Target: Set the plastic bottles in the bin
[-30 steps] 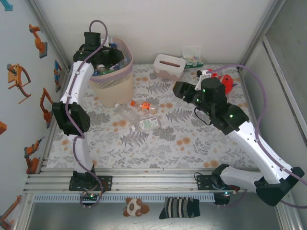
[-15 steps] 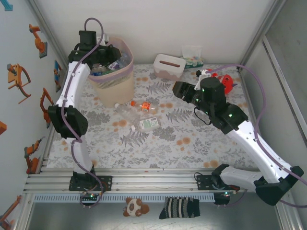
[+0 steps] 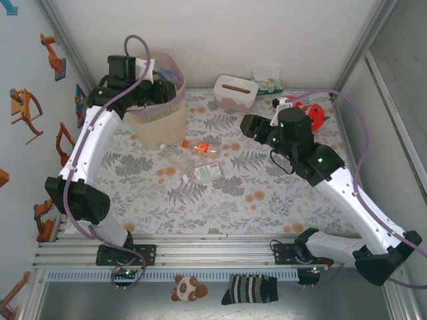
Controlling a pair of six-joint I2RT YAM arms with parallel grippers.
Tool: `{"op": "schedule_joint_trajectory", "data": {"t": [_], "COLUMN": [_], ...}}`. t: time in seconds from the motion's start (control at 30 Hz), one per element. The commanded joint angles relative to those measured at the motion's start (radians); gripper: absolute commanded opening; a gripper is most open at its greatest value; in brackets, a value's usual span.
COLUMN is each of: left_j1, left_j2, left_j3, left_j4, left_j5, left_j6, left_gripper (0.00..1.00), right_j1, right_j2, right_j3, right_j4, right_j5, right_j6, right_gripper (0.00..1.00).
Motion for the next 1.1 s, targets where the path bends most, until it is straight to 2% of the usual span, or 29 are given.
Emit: {"op": "schedule_joint_trajectory", "data": {"t": [0.0, 0.17, 0.3, 0.37, 0.4, 0.5, 0.6, 0.77, 0.9, 1.07], "left_j1": [-0.030, -0.068, -0.118, -0.137, -0.147, -0.179, -0.207, -0.273, -0.289, -0.291], "left_j2": [-0.053, -0.086, -0.083, -0.073, -0.064, -0.062, -0.075, -0.060, -0.003, 0.028], "left_j3": [-0.065, -0.165, -0.228, -0.251, -0.256, -0.310, -0.390, -0.488, -0.505, -0.561], "left_j4": [-0.039, -0.076, -0.119, -0.131, -0.137, -0.093, -0.014, 0.078, 0.093, 0.134], "left_j5": [-0.010, -0.001, -0.105, -0.172, -0.217, -0.354, -0.436, -0.618, -0.642, -0.646], "left_j6": [0.133, 0.251, 0.284, 0.249, 0.214, 0.020, -0.188, -0.570, -0.788, -0.940], "left_gripper": [0.34, 0.39, 0.43, 0.43, 0.44, 0.57, 0.63, 0.62, 0.66, 0.71], "right_j1": [-0.009, -0.009, -0.009, -0.010, -0.010, -0.010, -0.010, -0.010, -0.010, -0.010], "right_j2": [-0.008, -0.022, -0.035, -0.042, -0.046, -0.049, -0.047, -0.050, -0.057, -0.079], "right_j3": [0.001, -0.019, -0.035, -0.039, -0.043, -0.052, -0.052, -0.060, -0.066, -0.075], "right_j4": [-0.009, -0.016, -0.018, -0.024, -0.026, -0.026, -0.027, -0.031, -0.034, -0.052], "right_j5": [0.027, 0.029, 0.036, 0.042, 0.042, 0.047, 0.041, 0.038, 0.043, 0.062], "right_j6": [-0.021, -0.021, -0.022, -0.023, -0.022, -0.022, -0.023, -0.018, -0.017, -0.024], "right_gripper": [0.68, 0.69, 0.69, 0.69, 0.68, 0.69, 0.69, 0.68, 0.68, 0.69]}}
